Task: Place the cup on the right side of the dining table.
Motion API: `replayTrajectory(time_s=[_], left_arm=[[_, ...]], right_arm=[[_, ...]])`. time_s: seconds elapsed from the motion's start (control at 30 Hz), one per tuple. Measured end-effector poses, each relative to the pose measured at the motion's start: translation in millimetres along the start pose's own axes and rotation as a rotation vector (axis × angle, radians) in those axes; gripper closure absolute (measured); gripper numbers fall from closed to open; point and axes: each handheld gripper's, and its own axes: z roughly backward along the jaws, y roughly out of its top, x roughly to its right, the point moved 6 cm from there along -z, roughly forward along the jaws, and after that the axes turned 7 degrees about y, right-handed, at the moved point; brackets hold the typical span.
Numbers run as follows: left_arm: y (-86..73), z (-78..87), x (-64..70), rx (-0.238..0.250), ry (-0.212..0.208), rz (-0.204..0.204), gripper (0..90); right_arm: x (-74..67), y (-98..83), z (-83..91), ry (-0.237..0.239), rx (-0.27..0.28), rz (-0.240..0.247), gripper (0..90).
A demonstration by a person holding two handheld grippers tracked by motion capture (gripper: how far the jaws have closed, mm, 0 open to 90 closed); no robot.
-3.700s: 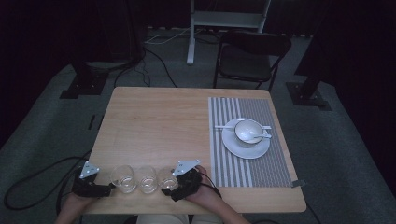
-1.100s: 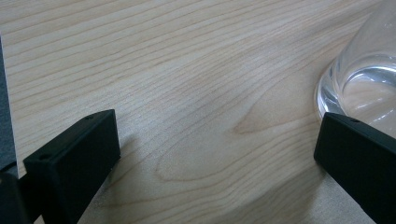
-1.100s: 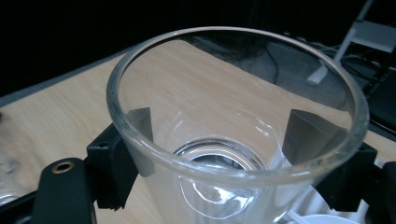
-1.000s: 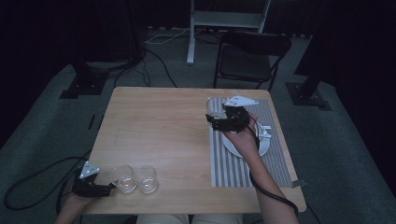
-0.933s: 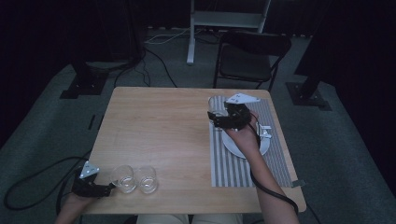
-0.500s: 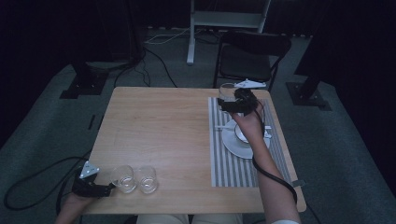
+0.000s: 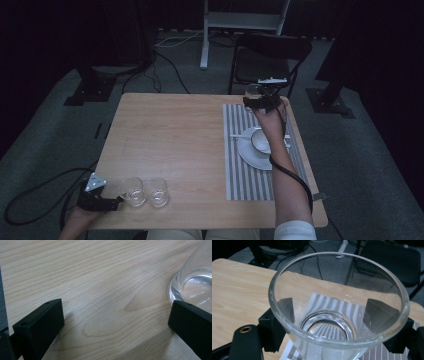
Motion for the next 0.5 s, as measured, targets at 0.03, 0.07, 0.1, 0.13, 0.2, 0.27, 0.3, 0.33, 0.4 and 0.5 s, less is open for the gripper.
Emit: replayTrajectory(time_s=[0.03, 0.07, 0.1, 0.13, 0.2, 0.27, 0.3, 0.33, 0.4, 0.5], left_arm=[[0.0, 0.0, 0.0, 0.0, 0.0, 0.0, 0.6], [0.0, 0.0, 0.0, 0.0, 0.0, 0.0, 0.6], [0.0, 0.0, 0.0, 0.0, 0.0, 0.0, 0.6], [0.0, 0.0, 0.0, 0.0, 0.0, 0.0, 0.6], [0.0, 0.0, 0.0, 0.0, 0.0, 0.0, 0.6], [0.0, 0.0, 0.0, 0.0, 0.0, 0.0, 0.6], [-0.1, 0.0, 0.1, 0.0, 0.001, 0.001, 0.6], [-0.1, 0.0, 0.1, 0.0, 0.001, 0.001, 0.6], [-0.1, 0.1, 0.1, 0.0, 0.001, 0.001, 0.6], [-0.1, 0.1, 0.1, 0.0, 0.001, 0.001, 0.6]], right_arm=[[3.8, -0.3, -3.4, -0.002, -0.006, -0.013, 20.6], [7.1, -0.8, -7.0, -0.009, -0.014, -0.024, 20.6], [10.4, -1.4, -10.5, -0.022, -0.023, -0.032, 20.5], [13.5, -2.2, -14.2, -0.03, -0.033, -0.037, 20.5], [20.9, -4.2, -21.1, -0.045, -0.05, -0.058, 20.5], [27.9, -7.2, -28.8, -0.057, -0.068, -0.078, 20.5], [31.2, -9.2, -32.9, -0.065, -0.081, -0.088, 20.6], [31.2, -9.2, -32.9, -0.065, -0.081, -0.088, 20.6], [37.7, -15.9, -44.1, -0.077, -0.114, -0.115, 20.6], [46.4, -27.3, -60.4, -0.11, -0.163, -0.135, 20.5]])
